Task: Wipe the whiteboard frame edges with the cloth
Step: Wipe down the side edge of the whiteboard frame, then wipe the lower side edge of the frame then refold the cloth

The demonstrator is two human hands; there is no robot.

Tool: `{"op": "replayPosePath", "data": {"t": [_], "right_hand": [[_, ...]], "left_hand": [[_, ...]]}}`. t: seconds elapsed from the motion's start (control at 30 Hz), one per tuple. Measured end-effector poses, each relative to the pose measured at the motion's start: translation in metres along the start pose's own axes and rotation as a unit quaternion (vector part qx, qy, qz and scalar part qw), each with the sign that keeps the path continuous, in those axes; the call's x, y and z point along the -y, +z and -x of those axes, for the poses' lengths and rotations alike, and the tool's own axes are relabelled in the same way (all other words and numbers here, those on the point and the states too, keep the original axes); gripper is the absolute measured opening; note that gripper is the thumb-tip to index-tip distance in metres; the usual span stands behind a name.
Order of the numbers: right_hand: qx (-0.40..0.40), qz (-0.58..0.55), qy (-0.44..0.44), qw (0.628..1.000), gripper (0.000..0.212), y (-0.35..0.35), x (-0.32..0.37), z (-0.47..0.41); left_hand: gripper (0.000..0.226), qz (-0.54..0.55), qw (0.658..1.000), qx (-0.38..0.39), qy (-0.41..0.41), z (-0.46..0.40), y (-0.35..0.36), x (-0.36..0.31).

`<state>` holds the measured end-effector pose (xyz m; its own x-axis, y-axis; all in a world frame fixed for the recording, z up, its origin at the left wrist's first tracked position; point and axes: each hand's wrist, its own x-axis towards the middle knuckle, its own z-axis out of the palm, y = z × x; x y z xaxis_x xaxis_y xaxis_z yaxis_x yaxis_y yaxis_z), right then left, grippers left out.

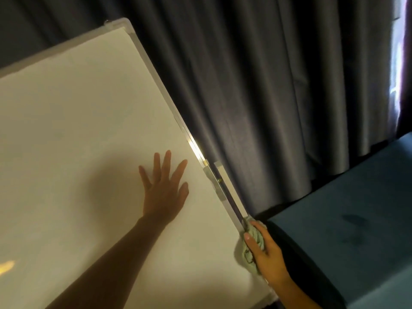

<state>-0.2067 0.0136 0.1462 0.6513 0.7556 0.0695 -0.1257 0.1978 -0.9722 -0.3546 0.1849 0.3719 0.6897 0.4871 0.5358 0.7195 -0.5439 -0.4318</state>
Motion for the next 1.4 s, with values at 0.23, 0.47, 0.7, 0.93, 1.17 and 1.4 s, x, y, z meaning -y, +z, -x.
{"op": "replayPosePath", "data": {"t": [0.23,0.47,0.7,0.93,1.17,1.4], "right_hand": [[-0.007,0.052,-0.107,0.993,0.060,0.038,0.044,-0.019],[0.003,0.100,-0.125,0.987,0.056,0.039,0.034,-0.035],[0.022,0.100,-0.107,0.989,0.050,0.025,0.031,-0.040],[-0.008,0.105,-0.103,0.989,0.046,0.017,0.018,-0.014],[-0.052,0.185,-0.043,0.980,0.044,0.007,0.000,0.038],[-0.079,0.232,0.060,0.968,0.047,-0.016,-0.030,0.078]], "left_hand": [[0.073,0.002,0.999,-0.033,-0.003,-0.007,0.015,-0.013],[0.079,-0.010,0.996,-0.050,0.070,-0.022,0.047,-0.043],[0.080,-0.008,0.995,-0.057,0.081,-0.025,0.062,-0.041],[0.083,-0.009,0.994,-0.074,0.080,-0.022,0.062,-0.040],[0.083,0.012,0.993,-0.072,0.092,-0.009,0.051,-0.035],[0.086,0.025,0.992,-0.070,0.099,-0.006,0.049,-0.032]]}}
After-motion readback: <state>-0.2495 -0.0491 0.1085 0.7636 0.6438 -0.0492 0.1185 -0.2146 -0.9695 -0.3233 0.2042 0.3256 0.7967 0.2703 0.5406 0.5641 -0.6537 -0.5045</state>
